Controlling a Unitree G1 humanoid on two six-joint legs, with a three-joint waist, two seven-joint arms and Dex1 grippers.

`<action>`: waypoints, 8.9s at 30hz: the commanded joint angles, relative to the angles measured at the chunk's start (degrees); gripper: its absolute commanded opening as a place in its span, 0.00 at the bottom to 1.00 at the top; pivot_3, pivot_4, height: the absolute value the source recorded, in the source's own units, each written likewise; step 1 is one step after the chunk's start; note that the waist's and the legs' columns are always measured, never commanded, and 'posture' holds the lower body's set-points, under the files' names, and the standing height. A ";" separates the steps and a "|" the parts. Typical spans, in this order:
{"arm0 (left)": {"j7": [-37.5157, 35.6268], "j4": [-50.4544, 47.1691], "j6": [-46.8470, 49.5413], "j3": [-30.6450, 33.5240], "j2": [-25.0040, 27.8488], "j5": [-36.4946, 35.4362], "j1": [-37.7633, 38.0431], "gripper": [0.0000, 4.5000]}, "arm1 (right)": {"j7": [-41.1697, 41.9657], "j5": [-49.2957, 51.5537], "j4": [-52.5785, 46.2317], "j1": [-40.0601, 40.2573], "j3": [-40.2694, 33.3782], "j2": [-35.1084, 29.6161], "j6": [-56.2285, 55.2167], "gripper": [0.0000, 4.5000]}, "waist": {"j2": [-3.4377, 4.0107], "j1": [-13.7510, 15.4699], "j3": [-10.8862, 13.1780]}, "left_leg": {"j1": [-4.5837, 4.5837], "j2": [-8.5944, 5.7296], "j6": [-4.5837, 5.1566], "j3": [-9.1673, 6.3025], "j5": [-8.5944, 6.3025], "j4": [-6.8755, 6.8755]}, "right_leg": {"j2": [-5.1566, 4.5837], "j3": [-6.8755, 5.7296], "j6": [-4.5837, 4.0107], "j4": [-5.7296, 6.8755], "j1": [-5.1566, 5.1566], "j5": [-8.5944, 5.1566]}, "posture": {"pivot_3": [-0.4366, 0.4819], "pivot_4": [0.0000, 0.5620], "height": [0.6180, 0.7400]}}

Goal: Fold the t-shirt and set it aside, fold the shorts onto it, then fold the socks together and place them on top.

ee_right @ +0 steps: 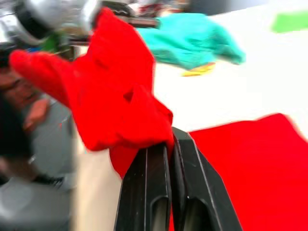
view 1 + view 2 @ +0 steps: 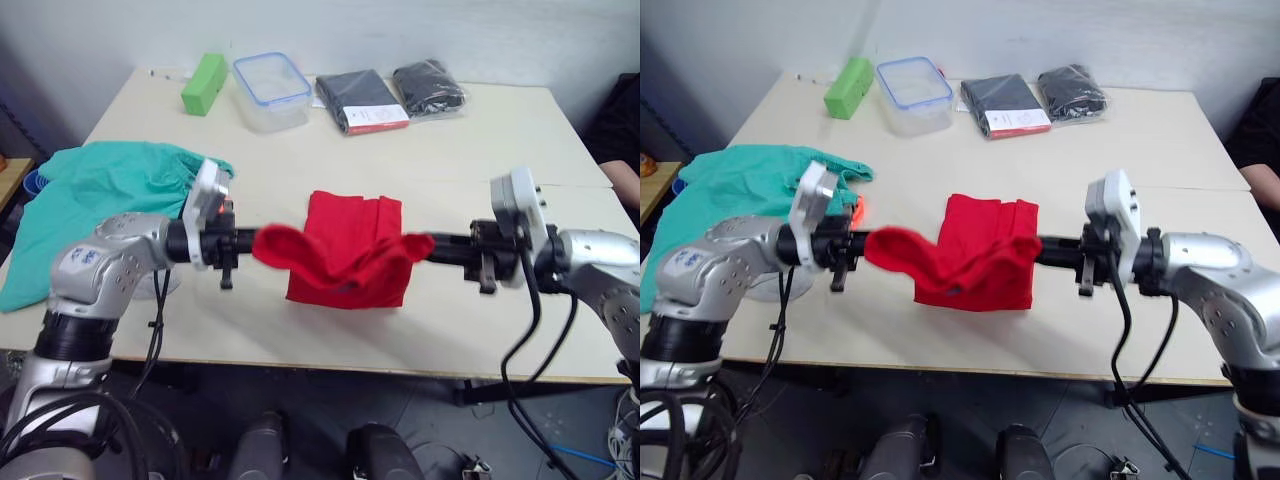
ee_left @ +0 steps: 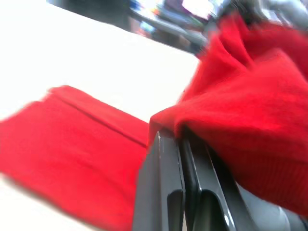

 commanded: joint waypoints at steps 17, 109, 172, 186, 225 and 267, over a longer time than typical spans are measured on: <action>22.13 51.79 -6.38 5.13 -17.20 19.69 -23.58 0.01 | -21.20 -22.25 60.71 -33.48 -1.82 21.80 9.93 0.01 | -0.01 -1.37 0.01 | -0.96 0.03 -0.20 0.08 0.03 0.14 | 0.07 -0.39 0.05 1.12 -1.29 0.03 | 0.48 0.27 1.00; -16.78 -28.67 -14.41 -4.37 11.67 17.30 33.42 0.64 | 9.10 -34.04 -15.71 29.93 3.57 -6.17 -38.65 0.72 | 0.06 -1.35 0.02 | 0.18 0.15 -0.13 0.06 0.11 -0.13 | 0.10 0.24 -0.06 -0.01 0.11 -0.02 | 0.48 0.27 1.00; 3.82 32.45 -25.24 -10.35 -6.97 35.90 -7.52 0.01 | 4.04 -37.12 -17.40 27.35 9.05 1.74 -15.85 0.00 | 0.09 0.12 -0.04 | 0.14 0.03 -0.13 0.13 0.11 -0.07 | 0.09 0.22 -0.01 -0.04 0.05 0.00 | 0.48 0.27 1.00; -17.95 -5.46 -15.88 -8.84 -3.53 19.89 4.27 0.46 | -11.44 -6.06 -2.44 11.65 -16.84 12.49 40.45 0.56 | 0.07 -0.02 0.03 | 0.08 0.05 -0.14 0.04 0.11 -0.30 | 0.01 0.22 -0.06 -0.23 0.07 0.00 | 0.48 0.27 1.00; -11.39 -15.08 -15.89 -6.59 -0.98 18.76 8.12 1.00 | -12.44 -7.22 9.50 0.54 -5.44 19.15 39.50 0.01 | 0.04 -1.68 0.02 | 0.10 0.05 -0.32 0.15 0.24 -0.87 | 0.15 0.36 -0.09 -0.12 -0.27 0.01 | 0.48 0.27 1.00; -9.34 -15.66 -16.62 -6.65 -3.73 18.58 9.61 1.00 | 3.77 -36.19 72.18 0.58 -13.25 -30.63 -16.48 0.99 | 1.19 -1.20 0.56 | 0.16 0.02 -0.15 0.46 0.26 -0.43 | 0.29 0.51 0.03 -0.38 -0.04 0.06 | 0.48 0.27 1.00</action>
